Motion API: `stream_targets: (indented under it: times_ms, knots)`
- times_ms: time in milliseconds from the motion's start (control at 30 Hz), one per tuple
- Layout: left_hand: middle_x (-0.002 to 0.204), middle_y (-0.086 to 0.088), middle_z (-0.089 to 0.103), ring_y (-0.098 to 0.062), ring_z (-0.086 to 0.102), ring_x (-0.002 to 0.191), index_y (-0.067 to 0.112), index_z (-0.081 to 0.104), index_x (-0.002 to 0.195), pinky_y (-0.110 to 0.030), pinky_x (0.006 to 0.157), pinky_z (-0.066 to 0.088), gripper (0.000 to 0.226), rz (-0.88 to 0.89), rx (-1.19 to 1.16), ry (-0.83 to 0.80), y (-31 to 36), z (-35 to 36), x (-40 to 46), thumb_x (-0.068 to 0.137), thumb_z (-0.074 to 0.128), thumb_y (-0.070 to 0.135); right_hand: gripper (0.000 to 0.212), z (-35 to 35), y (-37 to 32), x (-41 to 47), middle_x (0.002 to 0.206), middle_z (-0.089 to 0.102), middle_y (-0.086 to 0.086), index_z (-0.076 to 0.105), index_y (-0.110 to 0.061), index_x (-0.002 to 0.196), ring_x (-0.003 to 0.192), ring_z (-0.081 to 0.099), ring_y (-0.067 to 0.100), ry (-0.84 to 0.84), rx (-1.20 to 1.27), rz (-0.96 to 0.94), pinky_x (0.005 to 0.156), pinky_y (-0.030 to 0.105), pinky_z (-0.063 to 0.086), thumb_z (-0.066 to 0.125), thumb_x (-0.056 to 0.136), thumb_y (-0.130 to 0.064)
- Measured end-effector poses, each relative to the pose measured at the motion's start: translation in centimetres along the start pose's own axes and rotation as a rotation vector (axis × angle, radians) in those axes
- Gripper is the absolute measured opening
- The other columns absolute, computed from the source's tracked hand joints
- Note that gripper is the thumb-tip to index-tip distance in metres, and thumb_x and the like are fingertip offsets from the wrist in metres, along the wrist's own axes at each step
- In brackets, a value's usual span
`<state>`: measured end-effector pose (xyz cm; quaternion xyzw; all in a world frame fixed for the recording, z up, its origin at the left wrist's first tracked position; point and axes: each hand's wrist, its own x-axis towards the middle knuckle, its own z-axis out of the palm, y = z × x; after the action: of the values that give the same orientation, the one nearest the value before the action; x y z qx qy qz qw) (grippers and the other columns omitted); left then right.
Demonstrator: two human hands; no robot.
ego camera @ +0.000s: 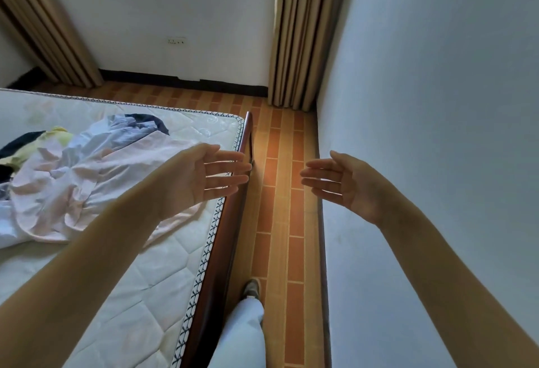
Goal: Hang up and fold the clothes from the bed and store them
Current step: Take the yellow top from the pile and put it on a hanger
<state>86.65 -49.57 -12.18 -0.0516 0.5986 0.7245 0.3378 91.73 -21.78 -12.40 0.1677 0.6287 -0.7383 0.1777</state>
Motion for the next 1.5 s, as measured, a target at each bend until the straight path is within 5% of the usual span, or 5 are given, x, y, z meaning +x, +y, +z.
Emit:
stream_targets:
  times_ms: [400,600,1500]
  knots:
    - [0.123,-0.013,0.067,-0.028,0.066,0.112,0.005,0.058,0.129,-0.037,0.095,0.053,0.056,0.068,0.066,-0.118,13.4,-5.1,16.9,0.082,0.05,0.035,0.042,-0.6,-10.9,16.8,0.113,0.073,0.011,0.066,-0.005,0.118,0.106,0.07,0.024,0.068,0.076,-0.051,0.094,0.035,0.053,0.037,0.105,-0.032]
    - [0.121,-0.013,0.068,-0.028,0.067,0.11,0.002,0.057,0.13,-0.037,0.094,0.053,0.044,-0.015,0.031,-0.109,16.0,-6.6,24.7,0.1,0.036,0.027,0.044,-2.8,-12.7,23.3,0.114,0.072,0.013,0.064,-0.002,0.122,0.107,0.07,0.025,0.09,0.105,0.009,0.096,0.037,0.052,0.037,0.105,-0.032]
    - [0.125,-0.012,0.066,-0.029,0.063,0.117,0.005,0.061,0.125,-0.044,0.102,0.044,0.044,0.004,-0.044,0.012,35.7,-4.3,59.4,0.101,0.034,0.03,0.042,-17.2,-36.5,60.0,0.112,0.073,0.011,0.068,-0.008,0.113,0.107,0.069,0.021,-0.094,0.14,-0.044,0.095,0.034,0.051,0.036,0.105,-0.034]
